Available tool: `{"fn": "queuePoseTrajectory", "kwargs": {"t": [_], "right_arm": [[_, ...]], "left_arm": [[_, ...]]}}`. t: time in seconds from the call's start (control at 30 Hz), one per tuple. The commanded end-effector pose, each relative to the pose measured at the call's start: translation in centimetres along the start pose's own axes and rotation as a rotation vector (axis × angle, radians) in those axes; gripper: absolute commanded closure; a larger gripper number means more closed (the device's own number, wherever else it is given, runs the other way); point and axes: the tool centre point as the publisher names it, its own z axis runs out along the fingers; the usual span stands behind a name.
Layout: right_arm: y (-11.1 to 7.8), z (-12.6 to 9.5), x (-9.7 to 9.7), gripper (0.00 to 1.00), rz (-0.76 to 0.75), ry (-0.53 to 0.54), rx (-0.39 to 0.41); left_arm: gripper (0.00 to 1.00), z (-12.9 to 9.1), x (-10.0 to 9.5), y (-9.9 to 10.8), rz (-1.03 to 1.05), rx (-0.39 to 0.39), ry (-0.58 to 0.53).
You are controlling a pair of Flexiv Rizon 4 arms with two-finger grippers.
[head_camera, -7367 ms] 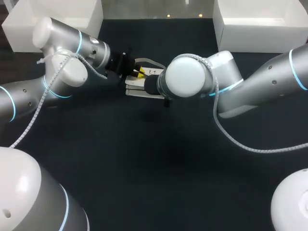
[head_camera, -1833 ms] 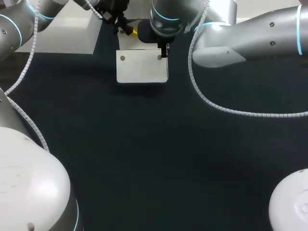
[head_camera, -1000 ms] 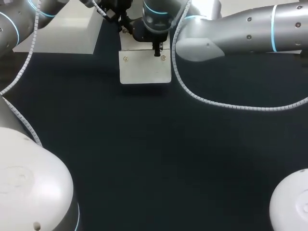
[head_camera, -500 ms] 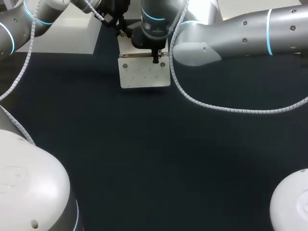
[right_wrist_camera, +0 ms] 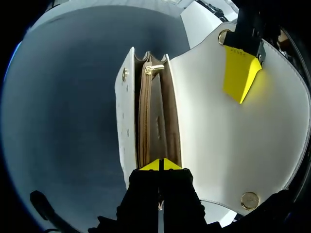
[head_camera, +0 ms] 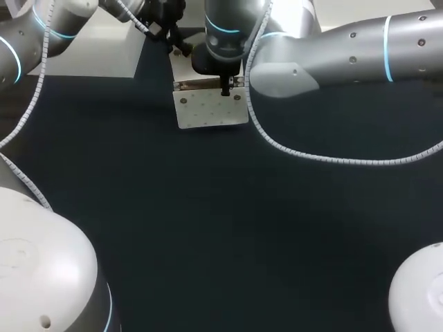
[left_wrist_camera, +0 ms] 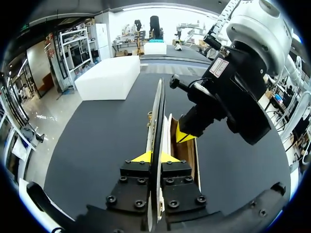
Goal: Pick up the bag, open it, inspect its contents, close it, and place it on the opposite side
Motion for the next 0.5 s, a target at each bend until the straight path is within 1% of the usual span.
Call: {"fn": "queuePoseTrajectory", "kwargs": {"t": [0.03, 0.27, 0.33, 0.5], "right_arm": [[-0.1, 0.4, 0.0, 1.0, -0.005, -0.013, -0.006], [0.1, 0.9, -0.7, 1.0, -0.024, -0.027, -0.004], [0.1, 1.2, -0.5, 1.0, -0.023, -0.016, -0.003], [0.0, 1.9, 0.2, 1.0, -0.023, 0.021, 0.001]], "left_arm": [[1.0, -0.3, -0.5, -0.2, 0.005, 0.011, 0.034], [1.0, -0.2, -0.1, -0.3, 0.007, 0.02, 0.064], [1.0, -0.2, 0.0, -0.2, 0.002, 0.022, 0.068], [1.0, 0.0, 0.1, 0.1, -0.023, 0.056, 0.12]]}}
